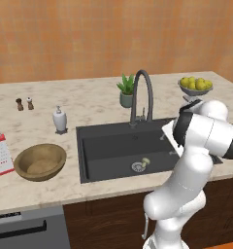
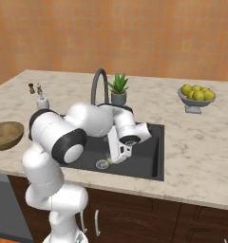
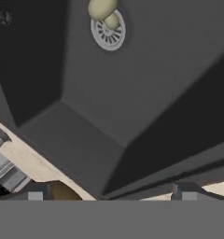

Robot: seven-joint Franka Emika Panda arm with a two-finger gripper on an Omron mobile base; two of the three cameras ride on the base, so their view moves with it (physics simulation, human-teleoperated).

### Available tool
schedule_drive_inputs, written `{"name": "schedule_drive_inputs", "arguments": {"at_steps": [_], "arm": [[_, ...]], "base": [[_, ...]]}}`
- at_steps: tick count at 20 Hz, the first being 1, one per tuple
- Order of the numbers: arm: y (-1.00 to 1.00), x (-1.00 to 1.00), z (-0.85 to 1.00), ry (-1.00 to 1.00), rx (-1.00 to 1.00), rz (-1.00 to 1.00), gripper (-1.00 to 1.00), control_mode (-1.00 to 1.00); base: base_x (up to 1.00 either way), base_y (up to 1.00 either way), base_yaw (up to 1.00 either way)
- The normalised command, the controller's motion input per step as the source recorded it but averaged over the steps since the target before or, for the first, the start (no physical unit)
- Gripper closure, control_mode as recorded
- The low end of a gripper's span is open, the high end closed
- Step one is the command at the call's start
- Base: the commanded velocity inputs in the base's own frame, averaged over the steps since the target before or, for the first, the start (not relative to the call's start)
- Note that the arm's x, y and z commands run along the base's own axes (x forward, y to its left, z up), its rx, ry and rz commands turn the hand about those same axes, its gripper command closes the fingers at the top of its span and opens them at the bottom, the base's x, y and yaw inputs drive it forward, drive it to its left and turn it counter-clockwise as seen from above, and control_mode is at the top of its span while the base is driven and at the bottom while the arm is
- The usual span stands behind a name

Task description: Pick the mushroom from the sink and place it in the bowl. Then pick the bowl and place it in the microwave. Then close the microwave door and press the start button.

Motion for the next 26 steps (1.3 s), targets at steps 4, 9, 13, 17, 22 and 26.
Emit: {"name": "schedule_drive_inputs", "arguments": {"at_steps": [4,9,13,17,22,26], "arm": [[-0.18,0.15,-0.36,0.1,0.1,0.0,-1.0,-1.0],[-0.09,0.16,-0.37,0.08,0.03,0.0,-1.0,-1.0],[0.01,0.36,-0.42,0.06,0.0,-0.02,-1.0,-1.0],[0.08,0.3,-0.49,0.06,0.0,-0.02,-1.0,-1.0],[0.13,0.18,-0.5,0.03,0.0,0.01,-1.0,-1.0],[0.24,0.25,-0.4,0.01,0.0,0.0,-1.0,-1.0]], "base": [[0.0,0.0,0.0],[0.0,0.0,0.0],[0.0,0.0,0.0],[0.0,0.0,0.0],[0.0,0.0,0.0],[0.0,0.0,0.0]]}}
